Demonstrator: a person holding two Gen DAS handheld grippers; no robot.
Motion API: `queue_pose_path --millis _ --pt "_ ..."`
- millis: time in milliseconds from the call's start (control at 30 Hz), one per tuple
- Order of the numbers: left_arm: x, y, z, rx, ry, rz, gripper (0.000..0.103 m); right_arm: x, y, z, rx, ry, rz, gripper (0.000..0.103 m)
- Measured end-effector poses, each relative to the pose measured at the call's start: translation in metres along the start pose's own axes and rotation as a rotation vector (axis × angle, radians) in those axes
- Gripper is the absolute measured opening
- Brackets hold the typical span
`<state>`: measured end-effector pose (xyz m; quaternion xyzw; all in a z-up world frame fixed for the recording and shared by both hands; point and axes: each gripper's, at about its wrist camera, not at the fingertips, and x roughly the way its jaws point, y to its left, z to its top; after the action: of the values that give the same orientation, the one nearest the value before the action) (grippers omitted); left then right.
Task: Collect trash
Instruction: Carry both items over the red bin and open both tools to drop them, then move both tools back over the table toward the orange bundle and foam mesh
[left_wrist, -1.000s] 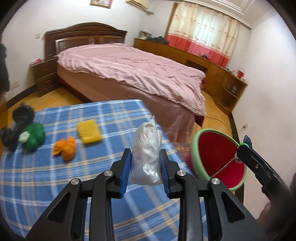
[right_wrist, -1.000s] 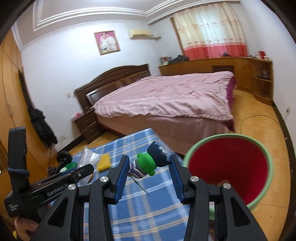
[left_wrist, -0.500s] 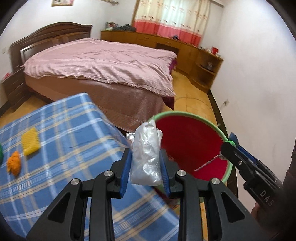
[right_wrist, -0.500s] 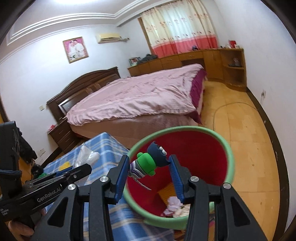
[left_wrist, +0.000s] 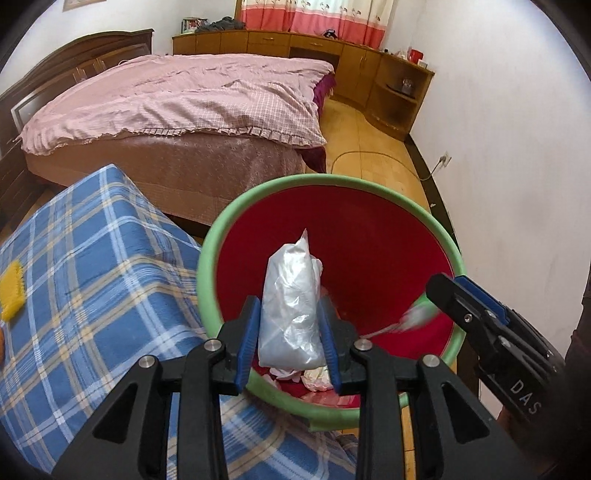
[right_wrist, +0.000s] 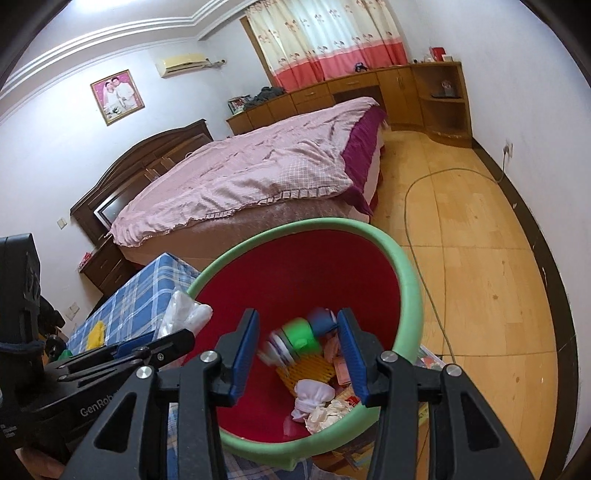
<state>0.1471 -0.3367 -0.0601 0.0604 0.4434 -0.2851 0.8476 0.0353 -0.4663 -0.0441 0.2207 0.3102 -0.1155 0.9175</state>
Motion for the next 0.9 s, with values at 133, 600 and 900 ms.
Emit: queue_pose_path --millis 133,600,900 --pt "0.002 -0.003 -0.001 -0.006 0.002 0.004 0.045 0.001 -0.009 0.001 0.016 0.004 0.006 0.049" --pt "-0.028 0.02 -0.002 -0.039 -0.054 0.029 0.045 -0.013 0.014 -0.001 0.001 -0.023 0.031 0.062" --pt "-0.068 0.059 -0.008 -0.094 -0.126 0.087 0.045 -0.024 0.056 0.0 -0.046 -0.037 0.092 0.071"
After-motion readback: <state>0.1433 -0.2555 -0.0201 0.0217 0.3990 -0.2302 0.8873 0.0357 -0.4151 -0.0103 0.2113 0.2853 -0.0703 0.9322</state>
